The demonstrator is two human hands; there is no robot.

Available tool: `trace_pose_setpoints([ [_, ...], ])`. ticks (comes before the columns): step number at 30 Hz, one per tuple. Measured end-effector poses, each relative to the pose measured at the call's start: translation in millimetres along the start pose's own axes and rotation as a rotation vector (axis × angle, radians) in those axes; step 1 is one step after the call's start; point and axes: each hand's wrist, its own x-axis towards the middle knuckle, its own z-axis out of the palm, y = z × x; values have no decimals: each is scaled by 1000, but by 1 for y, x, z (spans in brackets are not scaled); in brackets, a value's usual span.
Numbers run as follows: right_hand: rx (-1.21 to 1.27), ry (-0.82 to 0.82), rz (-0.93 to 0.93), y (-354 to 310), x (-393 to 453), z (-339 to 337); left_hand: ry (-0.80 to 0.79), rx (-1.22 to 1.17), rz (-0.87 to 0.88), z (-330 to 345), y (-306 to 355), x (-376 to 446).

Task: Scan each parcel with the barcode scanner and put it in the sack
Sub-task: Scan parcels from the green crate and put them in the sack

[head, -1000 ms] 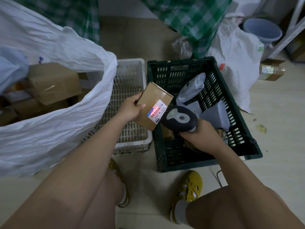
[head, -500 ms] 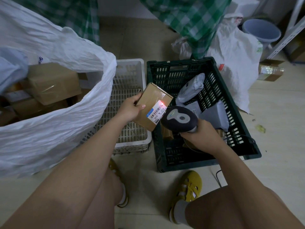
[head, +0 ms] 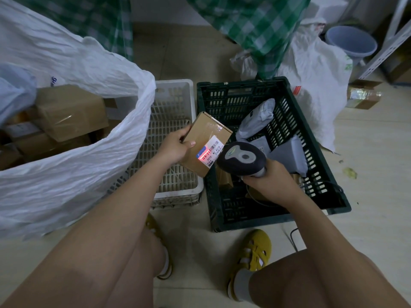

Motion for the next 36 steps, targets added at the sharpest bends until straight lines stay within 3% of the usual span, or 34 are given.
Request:
trace_pose_setpoints([
  [13,461,380,-65,-19,6,-5,116,-107,195,-6,40,-53],
  [21,626,501,-139,-69,-3,-5,369,-156,317,-68,105,-120],
  [27,627,414,-124,-99,-6,27,689,26,378,-156,105,-151],
  [30,647,409,-116,-115,-3,38,817,308,236,-205,82,-149],
  [33,663,409,-93,-122,0,45,672,575,-105,-230,54,-142],
  [34,658,405,-88,-123,0,46,627,597,-161,-230,48,-142],
  [36,648,404,-77,-121,1,46,594,569,-103,-223,47,-142],
])
